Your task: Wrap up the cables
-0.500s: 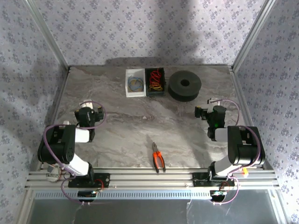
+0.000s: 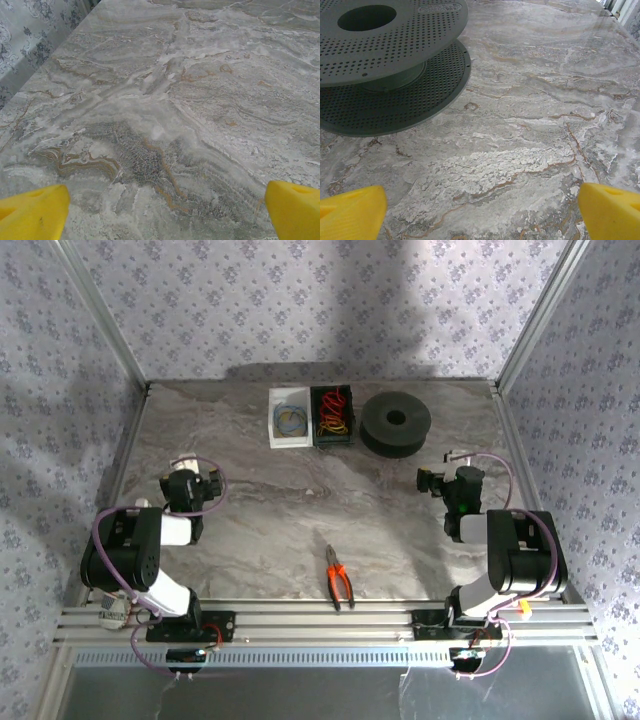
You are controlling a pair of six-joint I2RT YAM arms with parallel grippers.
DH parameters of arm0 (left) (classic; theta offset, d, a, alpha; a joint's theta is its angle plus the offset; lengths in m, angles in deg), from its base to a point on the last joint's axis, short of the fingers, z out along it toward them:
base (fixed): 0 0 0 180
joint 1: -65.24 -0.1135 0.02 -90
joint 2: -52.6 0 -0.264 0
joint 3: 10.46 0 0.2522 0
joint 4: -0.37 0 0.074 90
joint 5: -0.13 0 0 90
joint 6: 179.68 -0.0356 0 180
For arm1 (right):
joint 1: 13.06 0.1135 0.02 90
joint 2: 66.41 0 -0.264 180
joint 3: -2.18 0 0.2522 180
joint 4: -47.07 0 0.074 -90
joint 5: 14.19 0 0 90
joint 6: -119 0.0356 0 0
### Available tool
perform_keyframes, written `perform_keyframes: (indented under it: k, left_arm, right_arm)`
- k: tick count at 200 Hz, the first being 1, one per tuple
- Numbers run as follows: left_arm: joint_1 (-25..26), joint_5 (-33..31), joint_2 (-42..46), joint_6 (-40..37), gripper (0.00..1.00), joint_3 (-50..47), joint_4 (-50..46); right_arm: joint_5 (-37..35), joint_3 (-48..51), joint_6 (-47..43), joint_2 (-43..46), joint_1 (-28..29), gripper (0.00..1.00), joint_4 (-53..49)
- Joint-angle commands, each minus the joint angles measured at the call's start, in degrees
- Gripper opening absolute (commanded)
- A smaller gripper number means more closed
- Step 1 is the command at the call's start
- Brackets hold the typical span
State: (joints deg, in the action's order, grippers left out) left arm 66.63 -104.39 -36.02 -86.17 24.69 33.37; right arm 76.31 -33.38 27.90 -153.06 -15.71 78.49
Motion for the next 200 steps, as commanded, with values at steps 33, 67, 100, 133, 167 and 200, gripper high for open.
perform_keyframes:
  k: [33,67,100,133,167,200]
  left_arm:
    - [-0.34,0.77,0.73,-0.08,1.0,1.29,2.02]
    - [-0.44,0.86,0.73,-0.07,1.0,1.33,1.93]
    - [-0.51,0.83,0.67,-0.05,1.0,1.29,2.0]
    - [-0.23,-0.79,6.17,1.24,0.96,12.22,-22.22]
    - [-0.12,0.12,2.7,9.38,0.98,34.6,-59.55]
    - [0.2,11.09,-4.74,11.41,1.0,49.45,-80.61]
  right_arm:
    - [0.62,-1.39,-0.57,-0.47,-0.07,1.0,-0.63]
    - [0.67,-1.35,-0.57,-0.45,-0.09,1.0,-0.61]
    - [0.23,-1.13,-0.59,-0.24,-0.01,1.0,-0.22]
    - [-1.79,-7.99,2.18,6.07,-0.61,1.0,-18.45]
    - [9.78,-11.52,12.15,12.05,-2.93,1.0,-28.22]
    - [19.87,-11.37,28.81,9.66,-4.61,1.0,-21.09]
